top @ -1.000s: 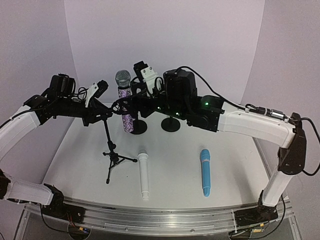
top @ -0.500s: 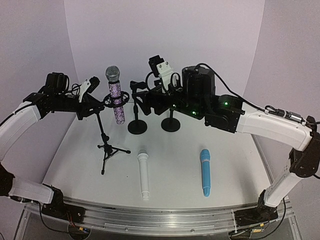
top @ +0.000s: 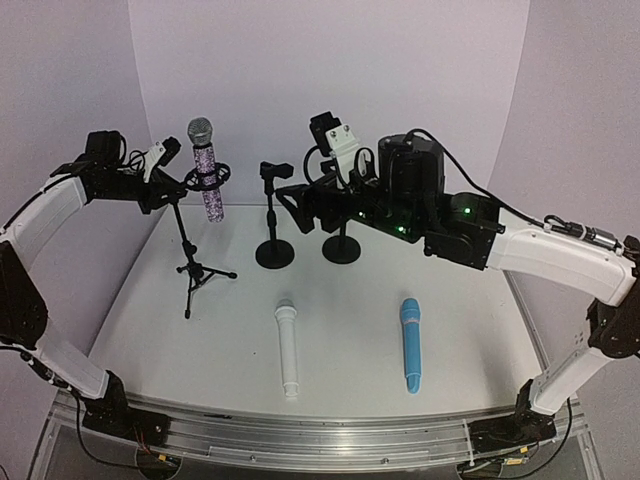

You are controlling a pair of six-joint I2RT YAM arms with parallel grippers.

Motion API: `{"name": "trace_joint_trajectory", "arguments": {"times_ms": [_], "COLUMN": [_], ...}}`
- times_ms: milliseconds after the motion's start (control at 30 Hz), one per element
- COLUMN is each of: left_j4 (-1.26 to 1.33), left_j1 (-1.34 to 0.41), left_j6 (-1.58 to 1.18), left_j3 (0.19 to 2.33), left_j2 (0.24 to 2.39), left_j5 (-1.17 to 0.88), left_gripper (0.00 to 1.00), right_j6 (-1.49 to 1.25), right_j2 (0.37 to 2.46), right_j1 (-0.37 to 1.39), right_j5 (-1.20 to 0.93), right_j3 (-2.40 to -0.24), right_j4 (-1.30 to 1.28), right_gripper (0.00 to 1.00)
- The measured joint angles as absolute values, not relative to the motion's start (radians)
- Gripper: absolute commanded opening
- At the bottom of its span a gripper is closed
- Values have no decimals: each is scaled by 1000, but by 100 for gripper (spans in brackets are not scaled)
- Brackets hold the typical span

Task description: Attach the microphones to the stand

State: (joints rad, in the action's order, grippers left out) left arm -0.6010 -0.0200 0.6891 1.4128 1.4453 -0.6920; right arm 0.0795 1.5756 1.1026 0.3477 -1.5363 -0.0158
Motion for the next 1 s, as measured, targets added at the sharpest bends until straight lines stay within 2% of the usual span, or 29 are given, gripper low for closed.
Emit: {"name": "trace_joint_trajectory", "arguments": {"times_ms": [200, 1000], "left_j4": [-603, -539], "left_j1": [47, 76], "left_j6": [718, 770], "left_j3": [1449, 1507], "left_j2": [1491, 1583], "left_j5": [-720, -761], "left_gripper": [0, 0], "right_j6": [80, 78], "right_j2": [1574, 1574], "right_j1": [1102, 1102], "right_j5": [352, 359], "right_j3": [-1524, -1522], "right_j4": [-17, -16], "right_gripper": [96, 96]}}
